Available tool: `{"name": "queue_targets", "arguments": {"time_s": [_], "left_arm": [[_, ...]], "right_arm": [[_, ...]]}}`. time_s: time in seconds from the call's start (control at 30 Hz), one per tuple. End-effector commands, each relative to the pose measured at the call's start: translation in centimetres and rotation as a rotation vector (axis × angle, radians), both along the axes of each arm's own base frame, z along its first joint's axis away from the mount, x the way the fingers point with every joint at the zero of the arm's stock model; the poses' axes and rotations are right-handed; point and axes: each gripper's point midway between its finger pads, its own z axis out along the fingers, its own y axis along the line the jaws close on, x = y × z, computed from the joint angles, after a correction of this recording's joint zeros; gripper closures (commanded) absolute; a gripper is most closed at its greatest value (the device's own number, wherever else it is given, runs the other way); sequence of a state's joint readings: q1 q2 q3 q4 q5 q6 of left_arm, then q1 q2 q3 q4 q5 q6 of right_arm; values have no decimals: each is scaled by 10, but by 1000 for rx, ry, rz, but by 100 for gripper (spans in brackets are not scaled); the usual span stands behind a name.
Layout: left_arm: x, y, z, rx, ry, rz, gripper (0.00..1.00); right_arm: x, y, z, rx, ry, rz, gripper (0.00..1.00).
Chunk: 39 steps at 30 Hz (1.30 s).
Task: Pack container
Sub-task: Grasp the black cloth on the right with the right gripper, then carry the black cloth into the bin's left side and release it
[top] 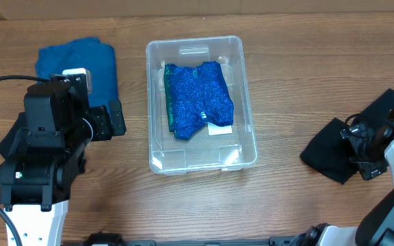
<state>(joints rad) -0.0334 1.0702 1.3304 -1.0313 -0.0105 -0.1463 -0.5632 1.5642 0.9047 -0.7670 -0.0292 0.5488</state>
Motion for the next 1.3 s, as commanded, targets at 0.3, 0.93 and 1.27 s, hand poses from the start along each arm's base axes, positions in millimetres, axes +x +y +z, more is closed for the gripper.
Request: {"name": "queue_targets", "arguments": {"time_s": [0.3, 0.93, 1.27], "left_arm": [[2, -4, 8, 5, -22, -28, 0], [2, -4, 8, 5, -22, -27, 0], [2, -4, 8, 5, -21, -28, 0]], "right_arm": [[16, 49, -34, 281, -62, 233, 96], [117, 359, 310, 97, -991, 1520, 96], [170, 452, 174, 267, -785, 1534, 96]]}}
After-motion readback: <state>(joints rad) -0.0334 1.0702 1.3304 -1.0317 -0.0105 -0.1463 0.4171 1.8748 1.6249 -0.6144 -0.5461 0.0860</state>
